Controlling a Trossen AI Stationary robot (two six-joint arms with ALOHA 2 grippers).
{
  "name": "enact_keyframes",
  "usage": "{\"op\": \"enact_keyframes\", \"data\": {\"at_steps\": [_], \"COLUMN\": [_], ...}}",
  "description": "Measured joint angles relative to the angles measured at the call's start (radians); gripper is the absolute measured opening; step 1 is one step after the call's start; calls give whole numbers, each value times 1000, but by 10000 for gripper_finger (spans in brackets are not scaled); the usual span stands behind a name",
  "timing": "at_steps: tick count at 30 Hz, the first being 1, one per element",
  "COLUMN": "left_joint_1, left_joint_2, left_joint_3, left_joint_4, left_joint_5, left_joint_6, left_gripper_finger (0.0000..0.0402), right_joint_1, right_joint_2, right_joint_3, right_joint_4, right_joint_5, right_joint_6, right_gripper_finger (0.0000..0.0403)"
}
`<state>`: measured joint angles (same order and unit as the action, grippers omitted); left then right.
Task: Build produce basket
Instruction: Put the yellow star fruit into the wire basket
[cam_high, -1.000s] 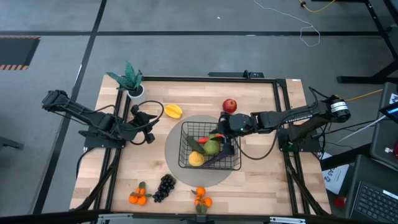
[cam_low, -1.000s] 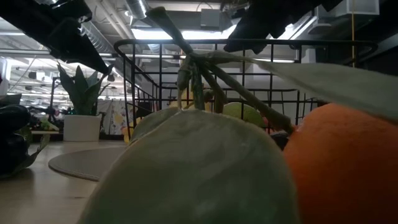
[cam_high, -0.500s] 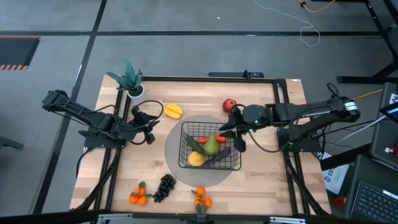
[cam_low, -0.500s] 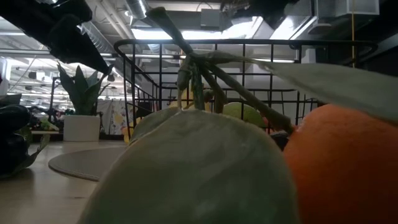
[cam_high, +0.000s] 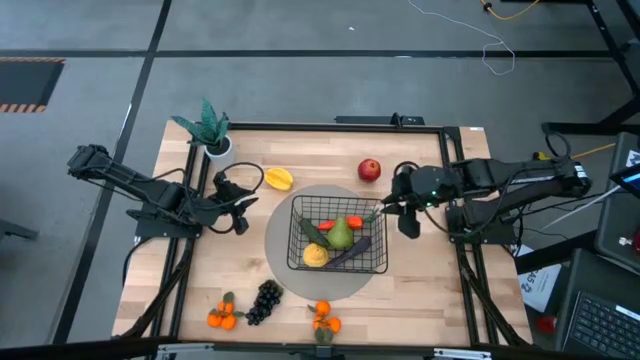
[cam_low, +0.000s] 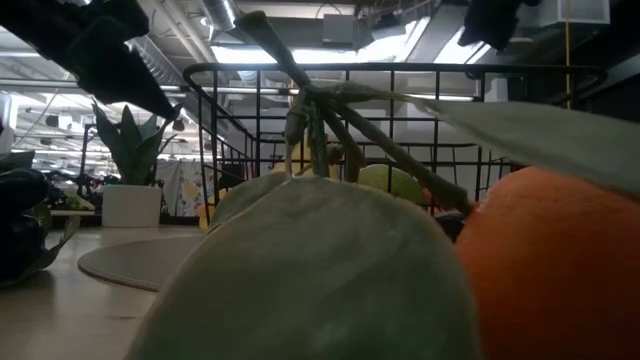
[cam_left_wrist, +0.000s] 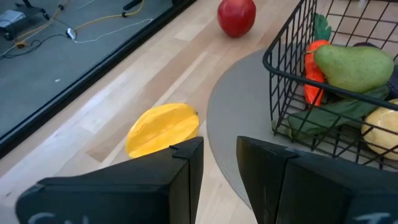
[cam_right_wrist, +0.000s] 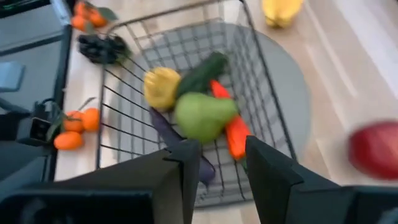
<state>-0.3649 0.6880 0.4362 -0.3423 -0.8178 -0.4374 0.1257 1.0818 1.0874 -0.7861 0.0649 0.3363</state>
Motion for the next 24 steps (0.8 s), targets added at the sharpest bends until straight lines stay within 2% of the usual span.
{"op": "enact_keyframes", "data": {"at_steps": [8, 11, 16, 19, 24], "left_joint_1": [0, 2, 81, 177, 371], "left_joint_2": [0, 0, 0, 0, 30], "left_joint_3": [0, 0, 0, 0, 0], "left_joint_4": [12, 14, 24, 44, 221], "left_joint_5": [-16, -62, -90, -15, 229], "left_joint_6": [2, 2, -73, -58, 126], "left_gripper_finger": [86, 86, 86, 86, 86], "right_joint_1": [24, 34, 48, 51, 51], "right_joint_2": [-61, -75, -79, -76, -75], "right_joint_3": [0, 0, 0, 0, 0], "right_joint_4": [-140, -146, -146, -146, -146], "right_joint_5": [100, 140, 152, 152, 152], "right_joint_6": [78, 84, 134, 137, 130], "right_gripper_finger": [114, 114, 114, 114, 114]}}
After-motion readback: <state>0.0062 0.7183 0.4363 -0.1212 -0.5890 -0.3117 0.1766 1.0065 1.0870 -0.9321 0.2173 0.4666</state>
